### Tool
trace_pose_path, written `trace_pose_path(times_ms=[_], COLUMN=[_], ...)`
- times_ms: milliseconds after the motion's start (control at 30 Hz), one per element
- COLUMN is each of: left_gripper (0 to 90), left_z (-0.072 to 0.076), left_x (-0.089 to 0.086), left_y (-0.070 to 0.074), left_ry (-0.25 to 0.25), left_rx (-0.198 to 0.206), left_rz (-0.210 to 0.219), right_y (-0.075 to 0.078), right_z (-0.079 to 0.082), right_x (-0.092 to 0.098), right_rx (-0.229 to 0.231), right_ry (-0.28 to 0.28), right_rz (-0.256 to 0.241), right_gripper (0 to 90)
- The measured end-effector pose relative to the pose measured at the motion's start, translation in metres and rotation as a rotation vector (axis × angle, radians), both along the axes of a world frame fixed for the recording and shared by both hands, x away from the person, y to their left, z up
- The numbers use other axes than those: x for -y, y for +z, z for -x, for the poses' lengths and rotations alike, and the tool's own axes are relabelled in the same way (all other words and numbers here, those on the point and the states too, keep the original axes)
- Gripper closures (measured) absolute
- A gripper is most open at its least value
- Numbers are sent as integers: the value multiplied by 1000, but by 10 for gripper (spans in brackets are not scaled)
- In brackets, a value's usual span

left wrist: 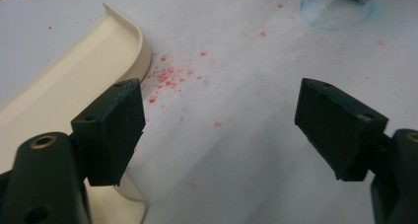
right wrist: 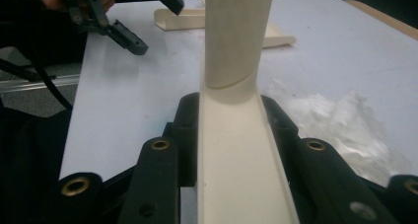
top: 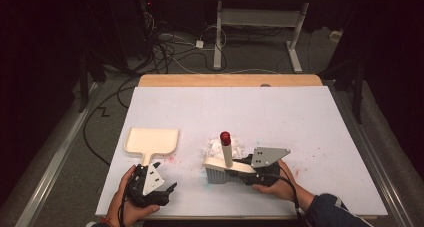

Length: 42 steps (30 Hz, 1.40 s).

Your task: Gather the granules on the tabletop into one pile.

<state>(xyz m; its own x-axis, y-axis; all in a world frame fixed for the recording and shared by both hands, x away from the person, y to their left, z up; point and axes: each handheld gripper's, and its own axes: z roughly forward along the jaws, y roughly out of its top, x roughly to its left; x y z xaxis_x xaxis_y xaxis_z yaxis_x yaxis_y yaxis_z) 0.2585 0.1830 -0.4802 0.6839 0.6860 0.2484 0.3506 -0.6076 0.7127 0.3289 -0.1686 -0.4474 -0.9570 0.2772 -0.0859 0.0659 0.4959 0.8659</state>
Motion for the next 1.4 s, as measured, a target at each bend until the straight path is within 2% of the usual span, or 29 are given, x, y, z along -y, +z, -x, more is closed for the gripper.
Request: trace_pose_path(times_ms=[100,133,200,367,467,533,667,900,1000,1067,1167,1267,1400], left_gripper=[186,186,186,186,186,186,186,186,186,186,186,186,186], left_z=[0,0,0,-1,-1,-1,-2,-2,-2,-1,-2,-1,-1], left_x=[0,1,1,1,2,3,3,2,3,3,3,3,2], left_y=[0,0,0,0,-1,-1,-1,-1,-1,-1,-1,0,0], left_ry=[1,1,-1,-4,-10,-9,-10,-12,-12,-14,-13,-14,-11], left_rx=[2,1,-2,-4,-7,-8,-8,-8,-10,-9,-7,-5,-5], left_rz=[2,2,-3,-5,-8,-6,-6,-6,-7,-7,-8,-6,-7], right_y=[1,2,4,10,13,13,11,7,10,11,13,19,37], right_z=[-6,-7,-7,-8,-9,-8,-9,-12,-13,-16,-12,-7,-1], right_x=[7,9,10,13,13,10,3,-3,-1,2,2,4,12], right_rx=[-16,-24,-11,-66,-79,-53,-8,12,38,2,15,21,34], right_ry=[-6,1,-7,2,10,-14,-22,-42,-82,-69,-61,-50,-48], right_rz=[12,26,63,122,149,162,159,120,95,69,77,59,5], right_gripper=[674,671,670,675,678,679,679,679,680,680,680,680,679])
